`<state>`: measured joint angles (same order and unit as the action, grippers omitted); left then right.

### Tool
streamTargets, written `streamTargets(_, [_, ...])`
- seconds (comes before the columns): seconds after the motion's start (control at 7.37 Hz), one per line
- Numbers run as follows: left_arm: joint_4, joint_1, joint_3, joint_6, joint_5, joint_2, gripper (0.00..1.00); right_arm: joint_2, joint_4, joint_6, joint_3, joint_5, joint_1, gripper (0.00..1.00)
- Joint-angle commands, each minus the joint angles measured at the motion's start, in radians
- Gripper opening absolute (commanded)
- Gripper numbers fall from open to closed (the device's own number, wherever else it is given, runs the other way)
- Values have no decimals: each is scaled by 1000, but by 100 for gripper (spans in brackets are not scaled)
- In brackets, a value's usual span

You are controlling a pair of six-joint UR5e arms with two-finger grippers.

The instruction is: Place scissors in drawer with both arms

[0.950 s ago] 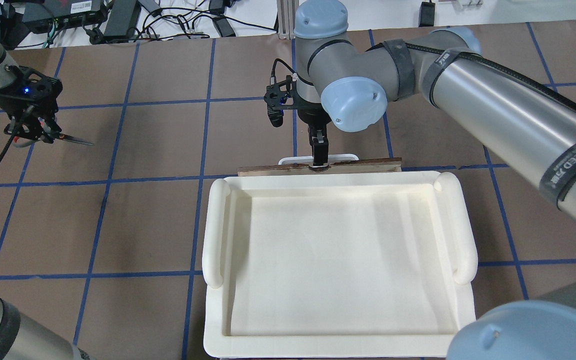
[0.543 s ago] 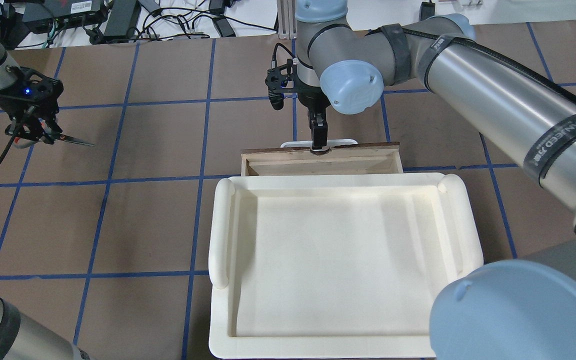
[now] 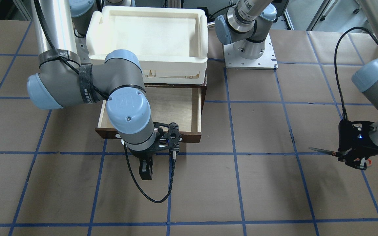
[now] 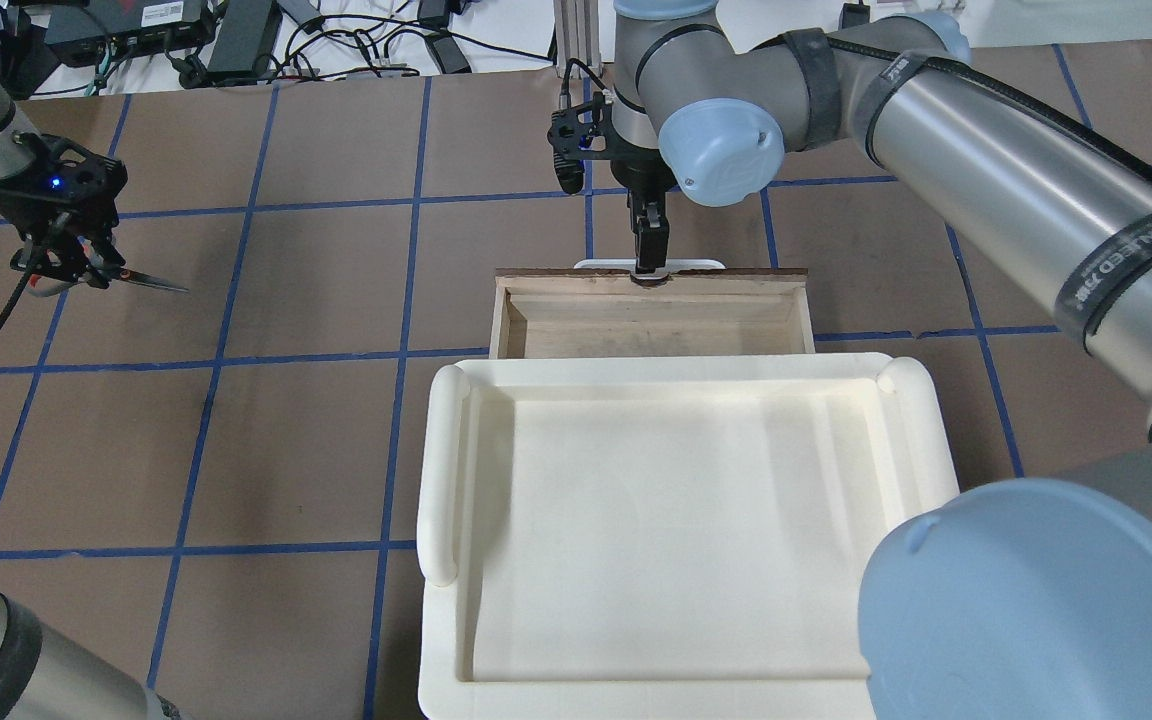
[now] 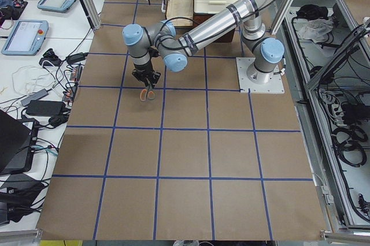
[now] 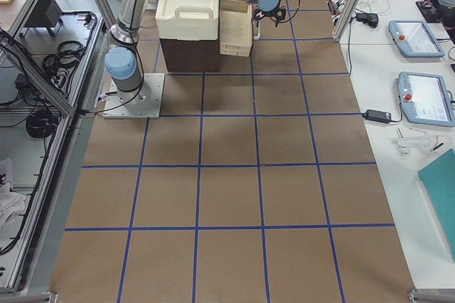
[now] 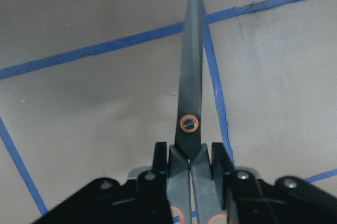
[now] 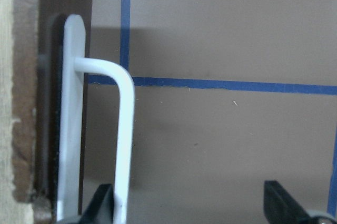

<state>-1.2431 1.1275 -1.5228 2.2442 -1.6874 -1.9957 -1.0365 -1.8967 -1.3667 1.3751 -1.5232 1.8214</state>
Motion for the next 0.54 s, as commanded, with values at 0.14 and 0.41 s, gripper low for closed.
streamTargets(0.14, [-1,1,1,0,9,2,0,19,-19,-9,-24,0,-1,100])
streamTargets(0.41, [-1,14,7,0,8,2,0,21,-19,-11,-27,0,-1,100])
